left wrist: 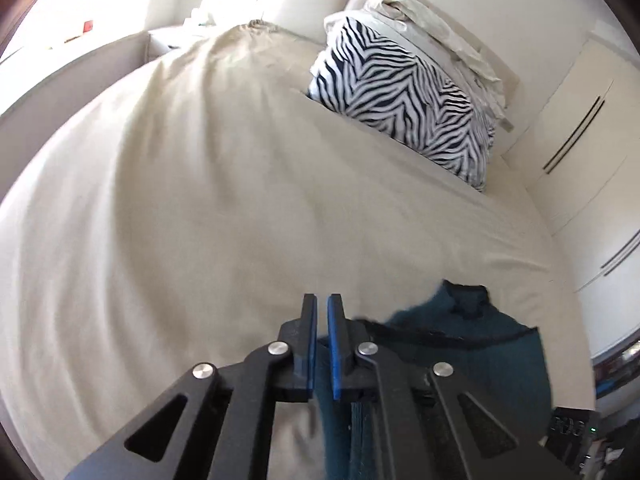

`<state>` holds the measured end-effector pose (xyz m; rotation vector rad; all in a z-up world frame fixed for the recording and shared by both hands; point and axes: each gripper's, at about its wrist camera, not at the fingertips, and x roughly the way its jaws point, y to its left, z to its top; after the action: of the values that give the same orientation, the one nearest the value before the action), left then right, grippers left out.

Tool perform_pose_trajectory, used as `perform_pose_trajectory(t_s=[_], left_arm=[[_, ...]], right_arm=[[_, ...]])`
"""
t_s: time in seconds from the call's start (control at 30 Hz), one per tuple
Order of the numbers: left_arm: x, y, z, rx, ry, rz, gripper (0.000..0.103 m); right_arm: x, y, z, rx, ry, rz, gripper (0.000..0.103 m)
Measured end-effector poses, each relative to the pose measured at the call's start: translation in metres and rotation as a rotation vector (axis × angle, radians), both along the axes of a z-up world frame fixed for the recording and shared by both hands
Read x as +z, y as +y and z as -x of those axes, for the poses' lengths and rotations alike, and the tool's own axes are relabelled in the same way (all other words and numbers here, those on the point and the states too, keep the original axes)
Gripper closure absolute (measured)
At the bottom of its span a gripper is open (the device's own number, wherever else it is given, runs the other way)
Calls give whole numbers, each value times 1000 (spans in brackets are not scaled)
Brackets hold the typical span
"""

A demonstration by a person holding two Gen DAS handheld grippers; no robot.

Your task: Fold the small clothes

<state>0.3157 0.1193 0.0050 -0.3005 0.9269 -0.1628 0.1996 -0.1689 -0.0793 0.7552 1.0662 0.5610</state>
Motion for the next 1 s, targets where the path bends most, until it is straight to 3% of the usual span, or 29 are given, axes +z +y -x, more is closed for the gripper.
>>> perform_pose_trajectory(t_s=[0.03, 0.07, 0.13, 0.23, 0.27, 0.33, 0.47, 0.6, 0.8, 0.87, 0.93, 1.0], left_arm=[[-4, 2, -1, 3, 27, -7, 68], [-9, 9, 3, 22, 54, 15, 63], [-15, 25, 33, 52, 33, 145, 53], [-29, 34, 90, 0, 17, 356, 50], [-32, 34, 110, -15, 8, 387, 50], [-36, 25, 151, -51, -13, 372, 50], [-45, -2, 196, -121, -28, 244, 50], [-70, -17, 192, -150, 54, 220, 50], [-83, -38, 191, -196, 62, 174, 50], [-90, -45, 188, -208, 79, 159, 64], [-95, -42, 182, -190, 107, 190, 87], [-94, -43, 178, -198, 111, 204, 94]], right_arm=[[0, 1, 0, -4, -1, 0, 32], [1, 2, 1, -5, -4, 3, 32], [2, 5, 3, 5, -14, 6, 32], [1, 5, 6, 14, -17, 9, 32], [0, 3, 7, 13, -16, 5, 32], [0, 1, 7, 5, -10, -1, 32], [1, 0, 9, -5, -7, -3, 32], [0, 6, 5, -4, -7, 9, 32], [-2, 9, 4, -3, -6, 12, 32], [-3, 8, 2, -6, -4, 9, 32], [-3, 8, 2, -6, -6, 10, 32], [-4, 8, 3, -3, -8, 12, 32]])
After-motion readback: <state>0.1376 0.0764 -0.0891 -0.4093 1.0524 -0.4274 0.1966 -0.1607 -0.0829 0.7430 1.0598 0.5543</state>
